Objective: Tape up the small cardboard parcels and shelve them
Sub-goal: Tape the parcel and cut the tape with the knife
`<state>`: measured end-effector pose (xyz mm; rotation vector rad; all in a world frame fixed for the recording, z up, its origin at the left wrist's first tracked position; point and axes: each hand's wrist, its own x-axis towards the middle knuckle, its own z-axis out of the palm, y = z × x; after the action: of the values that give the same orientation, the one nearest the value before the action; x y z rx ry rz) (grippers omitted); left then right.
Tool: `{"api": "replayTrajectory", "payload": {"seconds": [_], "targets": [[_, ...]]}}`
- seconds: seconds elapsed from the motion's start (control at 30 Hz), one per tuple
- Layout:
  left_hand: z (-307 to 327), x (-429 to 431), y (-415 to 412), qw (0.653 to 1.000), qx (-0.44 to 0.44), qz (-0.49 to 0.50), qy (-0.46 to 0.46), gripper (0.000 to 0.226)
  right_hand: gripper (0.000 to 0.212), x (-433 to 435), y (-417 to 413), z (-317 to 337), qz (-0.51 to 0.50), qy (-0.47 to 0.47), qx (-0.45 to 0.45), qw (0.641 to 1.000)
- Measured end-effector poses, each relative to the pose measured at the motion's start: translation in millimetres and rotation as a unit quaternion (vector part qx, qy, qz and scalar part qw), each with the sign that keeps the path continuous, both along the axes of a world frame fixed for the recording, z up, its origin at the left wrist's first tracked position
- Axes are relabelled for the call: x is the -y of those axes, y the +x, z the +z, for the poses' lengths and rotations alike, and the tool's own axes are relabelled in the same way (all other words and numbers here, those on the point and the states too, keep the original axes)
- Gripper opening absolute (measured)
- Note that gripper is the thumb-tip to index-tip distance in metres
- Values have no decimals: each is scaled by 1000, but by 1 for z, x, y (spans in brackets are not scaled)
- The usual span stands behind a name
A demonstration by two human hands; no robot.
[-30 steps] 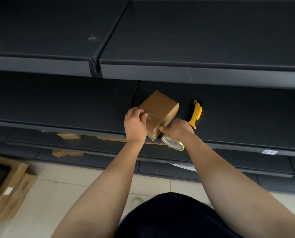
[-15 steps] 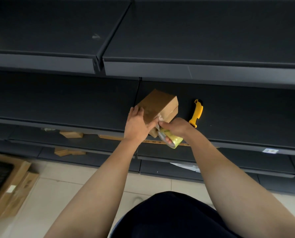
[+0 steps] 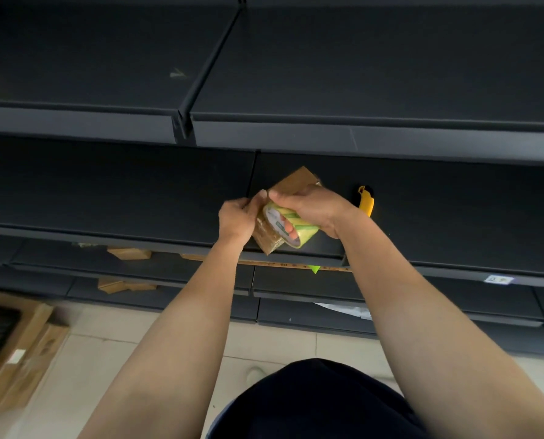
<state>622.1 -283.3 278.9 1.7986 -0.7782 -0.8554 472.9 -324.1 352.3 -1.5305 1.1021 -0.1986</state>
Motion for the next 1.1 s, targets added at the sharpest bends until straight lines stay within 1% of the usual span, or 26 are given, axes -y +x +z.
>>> {"api": "replayTrajectory", "payload": {"seconds": [0.1, 0.17, 0.27, 0.4, 0.5, 0.6, 0.67, 0.7, 0.77, 0.83, 0.87, 0.9, 1.03, 1.07, 1.1], "targets": [[-2, 8, 4, 1000, -23, 16, 3, 30, 50, -1, 3, 2, -13, 17, -3, 1000], [-5, 11, 9, 1000, -14, 21, 8, 27, 47, -3, -2, 1, -2, 21, -33, 999], [-8, 14, 11, 1000, -1, 19, 16, 29, 48, -6, -13, -11, 2, 14, -78, 997], [-8, 16, 11, 1000, 16, 9, 16, 28, 54, -13, -30, -41, 16, 44, -145, 988], [-8, 15, 12, 1000, 15, 3, 15, 27, 49, -18, -38, -62, -3, 101, -116, 988], [-7, 13, 9, 999, 25, 3, 22, 28, 49, -18, -31, -72, -17, 121, -101, 987], [-4, 12, 6, 997, 68, 17, 27, 31, 48, -17, -26, -74, -20, 133, -88, 987], [-2, 12, 4, 994, 104, 25, 22, 32, 48, -16, -25, -75, -24, 136, -80, 987], [2, 11, -2, 978, 209, 16, -10, 27, 47, -16, -23, -78, -29, 137, -69, 988], [4, 6, -9, 952, 305, -22, -31, 21, 47, -16, -23, -80, -35, 139, -62, 988], [6, 3, -12, 942, 331, -39, -33, 23, 47, -16, -23, -82, -40, 141, -58, 988], [7, 0, -13, 937, 344, -55, -28, 31, 47, -16, -22, -84, -47, 142, -53, 987], [5, -15, -14, 922, 356, -142, 51, 88, 44, -14, -18, -87, -67, 131, -40, 988], [4, -18, -16, 920, 355, -159, 59, 95, 42, -15, -17, -87, -67, 126, -36, 989], [4, -19, -18, 921, 350, -165, 57, 97, 39, -16, -17, -87, -62, 115, -36, 991]]}}
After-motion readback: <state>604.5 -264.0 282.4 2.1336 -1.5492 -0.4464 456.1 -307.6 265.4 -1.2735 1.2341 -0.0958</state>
